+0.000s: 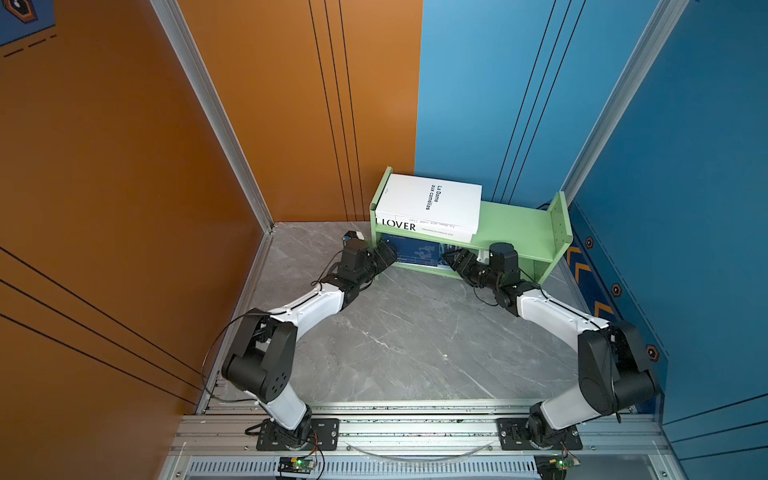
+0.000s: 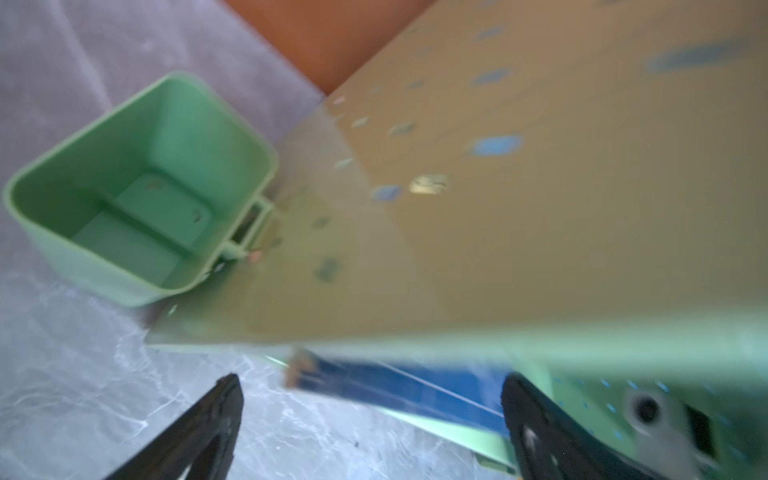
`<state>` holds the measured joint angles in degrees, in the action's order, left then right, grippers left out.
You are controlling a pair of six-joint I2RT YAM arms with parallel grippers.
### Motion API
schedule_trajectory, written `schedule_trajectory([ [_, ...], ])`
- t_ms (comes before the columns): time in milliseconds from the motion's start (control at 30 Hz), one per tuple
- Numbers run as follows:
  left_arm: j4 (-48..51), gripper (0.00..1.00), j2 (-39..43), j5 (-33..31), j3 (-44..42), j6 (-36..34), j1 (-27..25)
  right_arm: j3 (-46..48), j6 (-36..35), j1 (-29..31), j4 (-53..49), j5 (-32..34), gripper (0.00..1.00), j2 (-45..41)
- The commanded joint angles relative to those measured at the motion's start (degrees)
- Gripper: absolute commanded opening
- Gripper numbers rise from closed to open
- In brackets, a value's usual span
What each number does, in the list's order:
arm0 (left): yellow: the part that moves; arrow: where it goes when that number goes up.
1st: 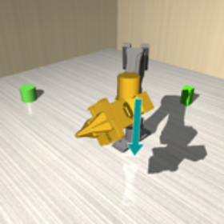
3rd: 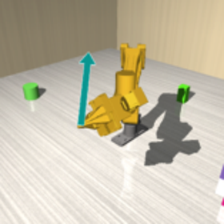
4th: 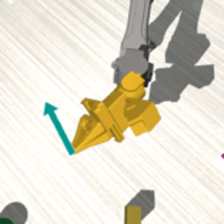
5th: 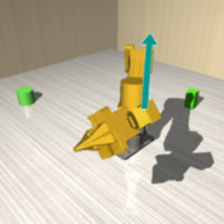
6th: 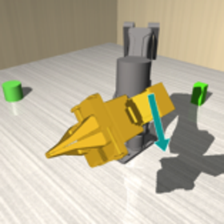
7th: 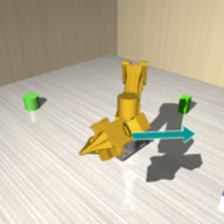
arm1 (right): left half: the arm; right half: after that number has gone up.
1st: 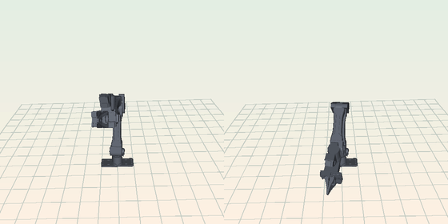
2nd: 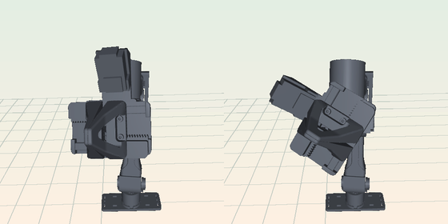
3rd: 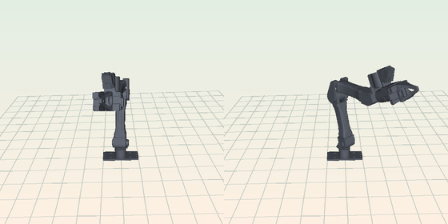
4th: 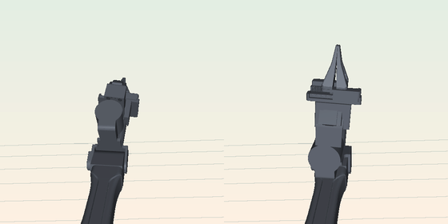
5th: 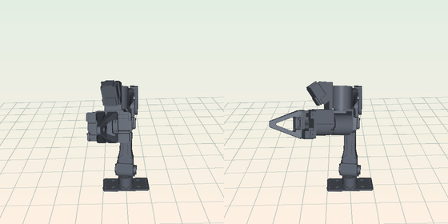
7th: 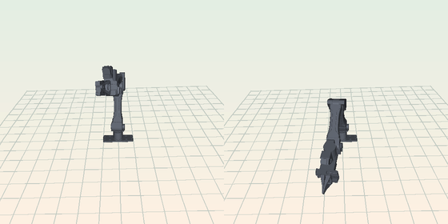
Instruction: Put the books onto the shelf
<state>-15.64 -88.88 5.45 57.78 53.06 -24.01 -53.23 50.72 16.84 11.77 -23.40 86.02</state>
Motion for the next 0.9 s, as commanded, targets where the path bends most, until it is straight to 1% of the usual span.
schedule_trajectory([
  [0, -1.80, 0.98, 8.04, 2.90, -3.48, -5.94, -0.10, -1.09, -6.85, -0.12, -6.60, 0.49, 0.86, -4.46],
  [67, 3.20, 0.98, 12.56, 4.22, -4.84, -8.10, 0.41, -0.57, -8.48, -0.14, -9.93, 0.37, 0.89, -6.75],
  [133, 11.20, 0.98, 16.54, 5.18, -5.17, -11.52, 0.96, 0.42, -9.81, -0.14, -12.53, 0.29, 0.93, -8.94],
  [233, 21.60, 0.98, 23.56, 4.54, -6.73, -17.61, 1.92, 2.17, -12.09, 0.06, -17.61, 1.32, 0.98, -12.71],
  [267, 24.25, 0.98, 26.04, 2.78, -7.51, -19.19, 2.24, 2.77, -12.94, 0.13, -19.15, 2.21, 1.00, -13.92],
  [333, 29.62, 0.98, 32.77, -3.96, -10.26, -22.60, 2.86, 4.05, -14.95, 0.55, -23.02, 4.94, 1.00, -17.06],
  [433, 32.70, 0.98, 42.26, -13.93, -14.99, -25.43, 4.77, 6.06, -17.57, 0.58, -26.74, 7.69, 1.00, -20.36],
  [467, 32.97, 0.98, 44.84, -14.82, -16.38, -25.58, 5.98, 6.51, -18.21, 0.33, -27.61, 8.24, 1.00, -20.87],
  [533, 32.64, 0.98, 49.78, -13.41, -19.12, -25.46, 9.73, 7.25, -18.72, -0.66, -28.86, 8.02, 1.00, -21.06],
  [600, 33.07, 0.98, 52.79, -11.21, -20.60, -24.56, 13.31, 7.50, -19.07, -1.70, -29.42, 5.86, 1.00, -20.33],
  [700, 33.42, 0.98, 54.57, -7.63, -21.97, -22.71, 17.48, 7.92, -18.85, -2.11, -29.27, 4.43, 1.00, -19.36],
  [767, 33.57, 0.98, 54.43, -5.89, -22.38, -21.95, 18.90, 7.97, -18.64, -2.09, -29.35, 3.66, 1.00, -19.26],
  [867, 33.39, 0.98, 53.80, -5.52, -23.20, -21.18, 19.35, 7.86, -20.09, -2.25, -30.47, 2.03, 1.00, -19.94],
])
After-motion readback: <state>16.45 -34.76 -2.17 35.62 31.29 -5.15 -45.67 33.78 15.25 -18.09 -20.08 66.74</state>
